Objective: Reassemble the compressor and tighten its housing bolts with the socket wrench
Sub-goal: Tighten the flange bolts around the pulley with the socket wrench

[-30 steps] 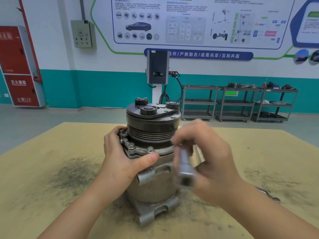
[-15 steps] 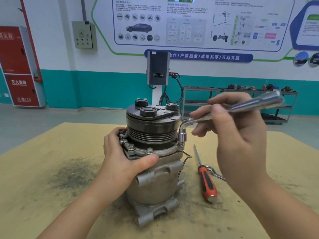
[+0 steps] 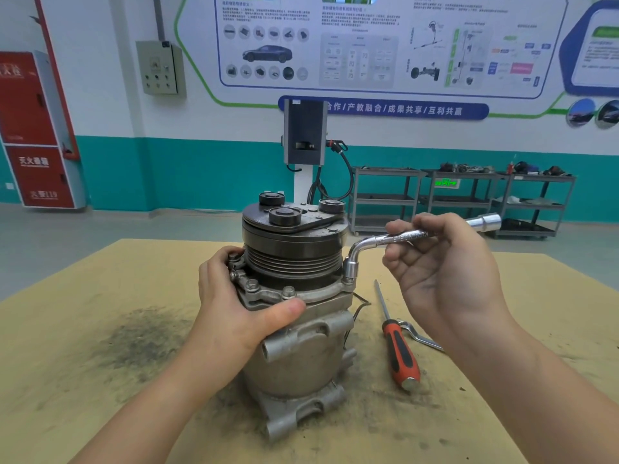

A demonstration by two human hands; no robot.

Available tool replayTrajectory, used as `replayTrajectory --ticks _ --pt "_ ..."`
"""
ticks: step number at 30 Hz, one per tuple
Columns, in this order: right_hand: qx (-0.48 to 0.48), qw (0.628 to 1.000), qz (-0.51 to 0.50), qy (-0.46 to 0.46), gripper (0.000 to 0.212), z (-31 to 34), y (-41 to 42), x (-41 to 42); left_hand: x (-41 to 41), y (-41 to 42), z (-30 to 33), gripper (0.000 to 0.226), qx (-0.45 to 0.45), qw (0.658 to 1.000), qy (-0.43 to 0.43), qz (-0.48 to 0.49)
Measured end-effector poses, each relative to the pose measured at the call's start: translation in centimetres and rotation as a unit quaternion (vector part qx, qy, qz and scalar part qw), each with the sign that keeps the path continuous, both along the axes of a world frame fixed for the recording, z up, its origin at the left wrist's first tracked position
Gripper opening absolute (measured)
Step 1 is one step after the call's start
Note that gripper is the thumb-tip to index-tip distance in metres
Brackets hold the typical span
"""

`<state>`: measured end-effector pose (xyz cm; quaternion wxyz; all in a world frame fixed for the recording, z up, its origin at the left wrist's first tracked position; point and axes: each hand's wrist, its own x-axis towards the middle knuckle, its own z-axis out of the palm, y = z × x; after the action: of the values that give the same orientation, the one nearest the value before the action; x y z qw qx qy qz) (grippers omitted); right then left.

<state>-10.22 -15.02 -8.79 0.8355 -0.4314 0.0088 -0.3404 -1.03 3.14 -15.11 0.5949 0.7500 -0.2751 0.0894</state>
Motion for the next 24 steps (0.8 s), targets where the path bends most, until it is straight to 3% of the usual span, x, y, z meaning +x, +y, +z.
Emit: replayTrajectory --ticks 5,10,15,19,24 --pt "-0.001 1.0 0.028 0.011 0.014 -0.1 -0.5 0.4 -0.1 0.0 0.1 0.092 0.008 1.0 0.0 0.001" --pt "-0.01 0.998 0.056 0.014 0.013 -0.2 -1.0 0.7 -0.3 0.1 0.2 0.082 0.012 1.0 0.002 -0.005" --pt "0.02 0.998 0.04 -0.042 0.019 -1.1 -0.6 1.2 -0.1 0.1 0.1 0.085 0.009 1.0 -0.003 -0.002" --pt "-0.092 0.987 -0.048 -0.12 0.027 -2.1 -0.1 0.8 0.1 0.0 -0.1 0.087 0.001 1.0 -0.008 0.0" --pt "-0.25 0.942 -0.131 -0.184 0.027 -2.6 0.6 0.2 0.3 -0.2 -0.2 0.08 -0.006 1.0 -0.011 0.003"
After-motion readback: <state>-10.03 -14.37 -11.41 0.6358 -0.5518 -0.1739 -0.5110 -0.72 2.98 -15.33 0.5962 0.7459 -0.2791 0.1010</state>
